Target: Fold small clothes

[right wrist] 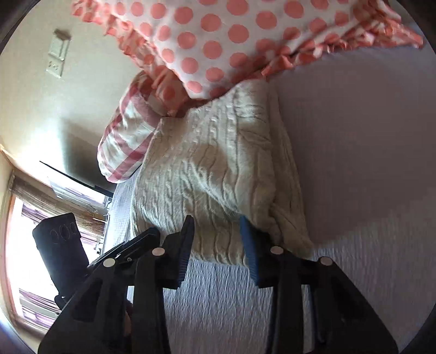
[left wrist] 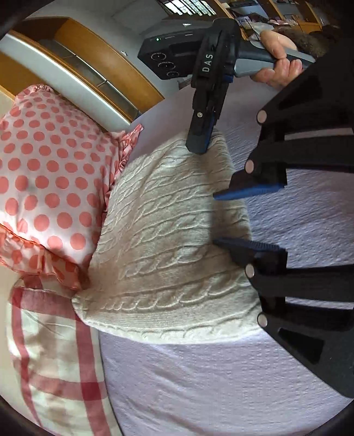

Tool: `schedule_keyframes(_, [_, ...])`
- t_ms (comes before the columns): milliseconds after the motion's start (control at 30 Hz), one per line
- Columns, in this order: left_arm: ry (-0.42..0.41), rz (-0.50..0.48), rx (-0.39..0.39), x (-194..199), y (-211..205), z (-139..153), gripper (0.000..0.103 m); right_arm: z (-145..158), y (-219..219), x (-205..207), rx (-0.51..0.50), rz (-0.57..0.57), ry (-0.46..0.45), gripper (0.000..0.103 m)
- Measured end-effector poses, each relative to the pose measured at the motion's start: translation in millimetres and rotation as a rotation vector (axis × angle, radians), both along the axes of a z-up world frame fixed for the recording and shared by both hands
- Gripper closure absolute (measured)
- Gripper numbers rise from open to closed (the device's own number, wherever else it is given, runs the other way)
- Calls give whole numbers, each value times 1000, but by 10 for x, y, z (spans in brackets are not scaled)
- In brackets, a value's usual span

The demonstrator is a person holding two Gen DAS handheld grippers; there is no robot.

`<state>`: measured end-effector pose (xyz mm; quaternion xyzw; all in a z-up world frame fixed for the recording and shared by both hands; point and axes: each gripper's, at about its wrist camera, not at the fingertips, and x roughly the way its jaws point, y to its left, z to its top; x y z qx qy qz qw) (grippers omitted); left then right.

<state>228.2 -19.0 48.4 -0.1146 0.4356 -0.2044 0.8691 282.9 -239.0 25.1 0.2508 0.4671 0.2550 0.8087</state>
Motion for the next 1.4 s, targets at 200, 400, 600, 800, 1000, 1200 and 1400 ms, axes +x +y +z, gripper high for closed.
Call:
schedule_keyframes(200, [-155,98,311,-551,-12,68,10,293,254,-708,-405,-114,-264,1])
schedule_keyframes(400, [-57,113,317,-432,50,-158,8,-44,490,-632,-607,-116,-201,1])
schedule_keyframes(600, [3,145,381,-379,69,-346,7,-226,508,-617,-642,-126,-155,1])
schedule_keyframes(800, [31,157,416,-364,68,-429,4,-275,529,-602,-690,-133,-129,1])
schedule_keyframes(1000, [25,166,417,-371,77,-431,2,-290,499,-615,-671,-139,-113,1])
schedule_keyframes(1200, [23,165,414,-363,82,-430,2,-290,499,-611,-670,-138,-113,1])
schedule_keyframes(1400, [23,166,414,-365,81,-431,2,-291,498,-611,-670,-137,-113,1])
